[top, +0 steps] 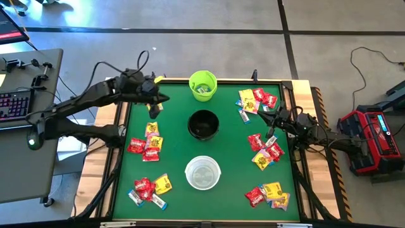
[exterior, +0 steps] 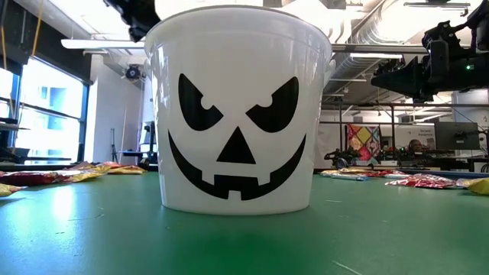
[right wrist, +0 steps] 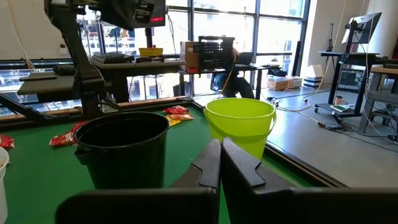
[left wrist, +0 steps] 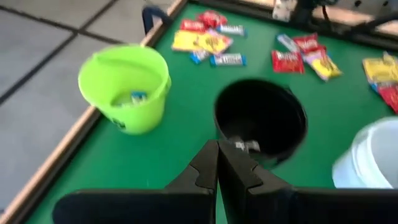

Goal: Sort candy by brand, put in halloween buckets
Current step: Put the white chocolate into the green bucket

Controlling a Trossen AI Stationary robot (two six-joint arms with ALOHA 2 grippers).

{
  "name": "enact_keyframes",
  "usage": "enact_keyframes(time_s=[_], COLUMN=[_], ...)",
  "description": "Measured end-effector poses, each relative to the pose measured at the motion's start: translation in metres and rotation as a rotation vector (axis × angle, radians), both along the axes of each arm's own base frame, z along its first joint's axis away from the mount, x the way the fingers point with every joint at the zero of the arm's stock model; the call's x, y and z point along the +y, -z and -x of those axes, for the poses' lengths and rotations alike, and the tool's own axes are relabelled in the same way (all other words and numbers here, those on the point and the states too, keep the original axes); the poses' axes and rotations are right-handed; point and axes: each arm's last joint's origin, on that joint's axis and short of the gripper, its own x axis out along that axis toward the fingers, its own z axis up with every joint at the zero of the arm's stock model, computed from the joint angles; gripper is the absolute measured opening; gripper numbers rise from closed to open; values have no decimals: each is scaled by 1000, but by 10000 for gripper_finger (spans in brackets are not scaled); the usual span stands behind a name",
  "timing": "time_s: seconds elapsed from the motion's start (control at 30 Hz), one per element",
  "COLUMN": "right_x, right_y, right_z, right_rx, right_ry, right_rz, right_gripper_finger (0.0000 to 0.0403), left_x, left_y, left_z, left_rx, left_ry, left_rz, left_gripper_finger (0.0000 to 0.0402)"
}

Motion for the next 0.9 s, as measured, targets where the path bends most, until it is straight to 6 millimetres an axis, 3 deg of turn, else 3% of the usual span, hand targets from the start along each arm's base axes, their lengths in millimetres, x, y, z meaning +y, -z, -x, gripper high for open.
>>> enact_keyframes(time_s=[0.3,0.53,0.77,0.9], right_x=[0,0,-2,-2], right_y=[0,0,0,0], right_z=[0,0,0,1], right_rx=[0,0,1,0], right_ry=[0,3,18,18], right_rz=[0,0,0,0], right_gripper_finger=[0,0,0,0], left_x=[-13,-10,-5,-3], left_y=[4,1,2,15], left_z=[3,-11,-38,-50], left_rx=[50,-27,-150,-246], left_ry=[18,40,106,110], left_rz=[72,61,87,71], left_gripper_finger=[0,0,0,0])
